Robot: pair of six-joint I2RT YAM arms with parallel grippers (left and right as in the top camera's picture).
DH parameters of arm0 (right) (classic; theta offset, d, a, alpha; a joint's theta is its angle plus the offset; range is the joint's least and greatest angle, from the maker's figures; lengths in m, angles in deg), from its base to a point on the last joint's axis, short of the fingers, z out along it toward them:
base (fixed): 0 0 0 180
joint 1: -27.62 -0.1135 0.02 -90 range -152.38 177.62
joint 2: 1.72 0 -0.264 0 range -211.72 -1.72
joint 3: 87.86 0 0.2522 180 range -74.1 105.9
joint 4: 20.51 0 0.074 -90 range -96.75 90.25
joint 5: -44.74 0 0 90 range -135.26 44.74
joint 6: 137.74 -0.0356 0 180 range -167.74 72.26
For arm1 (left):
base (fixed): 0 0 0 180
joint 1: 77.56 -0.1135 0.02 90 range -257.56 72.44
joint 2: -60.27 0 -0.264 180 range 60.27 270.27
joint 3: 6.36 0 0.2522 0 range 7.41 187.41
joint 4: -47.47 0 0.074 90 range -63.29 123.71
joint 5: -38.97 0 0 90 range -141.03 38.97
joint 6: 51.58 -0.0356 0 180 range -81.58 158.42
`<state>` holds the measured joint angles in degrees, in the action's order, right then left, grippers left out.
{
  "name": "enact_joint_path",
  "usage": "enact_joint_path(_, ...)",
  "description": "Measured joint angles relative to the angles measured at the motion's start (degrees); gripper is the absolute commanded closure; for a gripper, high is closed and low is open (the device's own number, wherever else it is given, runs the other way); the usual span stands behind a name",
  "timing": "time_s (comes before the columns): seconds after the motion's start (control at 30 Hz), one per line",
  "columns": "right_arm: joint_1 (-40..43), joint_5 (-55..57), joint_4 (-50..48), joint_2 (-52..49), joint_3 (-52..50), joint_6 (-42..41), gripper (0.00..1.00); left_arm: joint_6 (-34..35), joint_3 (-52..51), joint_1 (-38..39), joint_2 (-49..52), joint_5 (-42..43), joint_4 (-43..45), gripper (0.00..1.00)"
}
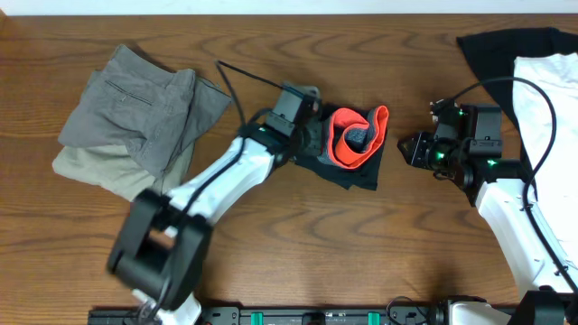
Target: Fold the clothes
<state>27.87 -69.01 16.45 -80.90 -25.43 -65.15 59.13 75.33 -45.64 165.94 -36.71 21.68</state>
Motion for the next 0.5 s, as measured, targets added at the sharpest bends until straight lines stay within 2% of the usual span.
enact_joint_path(0.13, 0.0, -0.3, -1.1, 0.0, 0.0, -0.2, 0.78, 0.2, 0.0, 0.2, 3.7, 11.3, 1.4, 0.92)
enact_joint_path(0.23, 0.0, -0.5, -1.4, 0.0, 0.0, -0.4, 0.78, 0.2, 0.0, 1.2, 3.6, 18.2, -0.6, 0.92)
enact_joint_path(0.37, 0.0, -0.9, -2.8, 0.0, 0.0, -0.7, 0.78, 0.2, 0.0, 3.6, 3.5, 23.4, -4.2, 0.91)
enact_joint_path(0.5, -0.7, -1.2, -5.1, 0.0, 0.0, -0.9, 0.79, 0.2, 0.0, 4.0, 3.5, 25.4, -4.1, 0.9)
